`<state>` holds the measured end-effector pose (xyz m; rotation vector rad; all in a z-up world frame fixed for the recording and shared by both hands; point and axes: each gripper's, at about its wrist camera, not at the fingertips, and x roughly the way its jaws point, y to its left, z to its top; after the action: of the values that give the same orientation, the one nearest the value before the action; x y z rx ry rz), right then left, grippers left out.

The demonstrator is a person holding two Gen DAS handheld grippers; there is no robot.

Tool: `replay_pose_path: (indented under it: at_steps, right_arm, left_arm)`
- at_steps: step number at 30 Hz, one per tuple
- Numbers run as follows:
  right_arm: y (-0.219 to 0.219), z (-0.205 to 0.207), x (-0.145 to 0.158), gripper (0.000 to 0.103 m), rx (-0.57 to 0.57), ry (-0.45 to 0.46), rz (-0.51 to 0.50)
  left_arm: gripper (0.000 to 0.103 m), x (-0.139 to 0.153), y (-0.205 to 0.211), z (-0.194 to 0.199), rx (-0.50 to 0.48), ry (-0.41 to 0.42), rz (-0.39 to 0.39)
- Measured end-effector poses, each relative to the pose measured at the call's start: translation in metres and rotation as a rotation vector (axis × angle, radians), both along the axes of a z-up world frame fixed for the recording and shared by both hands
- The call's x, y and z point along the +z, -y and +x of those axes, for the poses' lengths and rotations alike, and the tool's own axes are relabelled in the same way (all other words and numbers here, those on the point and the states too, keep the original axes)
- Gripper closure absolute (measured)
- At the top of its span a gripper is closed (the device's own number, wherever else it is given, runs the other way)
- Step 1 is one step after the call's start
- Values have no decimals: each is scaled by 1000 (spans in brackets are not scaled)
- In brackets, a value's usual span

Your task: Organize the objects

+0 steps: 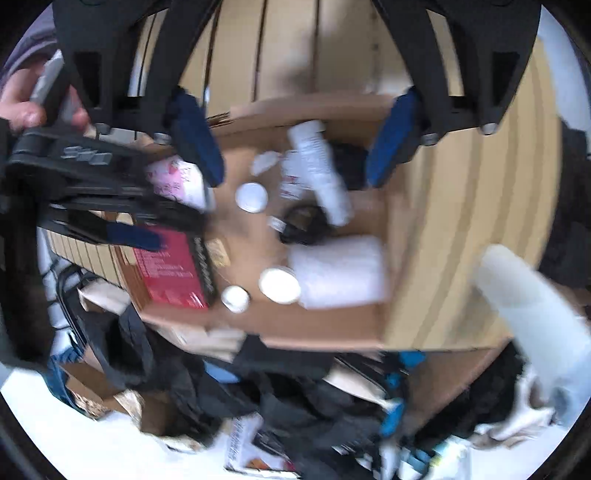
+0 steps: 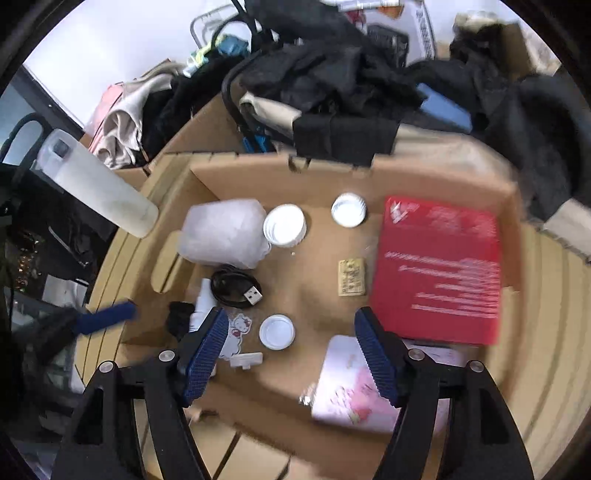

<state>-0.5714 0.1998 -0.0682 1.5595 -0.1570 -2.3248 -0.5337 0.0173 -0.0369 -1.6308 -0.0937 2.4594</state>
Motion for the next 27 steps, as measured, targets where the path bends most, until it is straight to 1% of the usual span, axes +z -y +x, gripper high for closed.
replay_pose_path:
  at_steps: [1,2,3,5,6,7,9,11,13,14,15,16,17,18,20,22,25,27]
  right_arm:
    - [-2,3,12,29,-3,-17,8]
    - [-6,8,27,28,-6,-33,16]
    - [-11,14,43,28,-14,-45,31]
    - [-20,24,70,28,-32,-61,68]
    - [-26,32,83,28,-42,-69,86]
    - [-30,39,93,28,-51,-78,100]
    - [-38,58,111,28,-62,-96,110]
    - [-43,77,124,28,-70,-107,107]
    - [-47,98,136,28,-80,-117,113]
    - [-47,106,140,28,-79,-122,117]
    - [-46,118,146,28,-75,-132,120]
    - [-45,130,151,28,-70,-143,124]
    - [-45,144,158,28,-66,-157,129]
    - [-46,158,165,28,-64,-174,132]
    - [-49,188,177,28,-56,-213,125]
    - [-51,219,187,28,-55,-243,120]
    - [-54,270,196,28,-58,-303,95]
    - [-57,306,194,28,-81,-350,96]
  left_arm:
    - [6,10,7,1,25,-6,-27]
    - [1,23,17,3,55,-6,-55]
    - [0,35,27,6,88,-2,-73]
    - [0,56,43,11,139,-8,-75]
    - [0,64,49,15,161,-23,-68]
    - [0,79,60,26,202,-60,-55]
    - [0,94,67,40,226,-87,-45]
    - [0,109,67,61,214,-103,-42]
    - [0,119,58,77,196,-113,-68]
    - [0,128,52,93,166,-134,-79]
    - [0,132,47,100,147,-149,-86]
    - [0,138,41,113,119,-176,-104]
    - [0,146,32,133,79,-212,-140]
    - [0,151,29,142,60,-228,-158]
    - [0,160,18,172,5,-279,-198]
    - [0,169,12,202,-25,-328,-217]
    - [0,179,7,260,-7,-455,-228]
    - [0,176,3,295,-6,-509,-233]
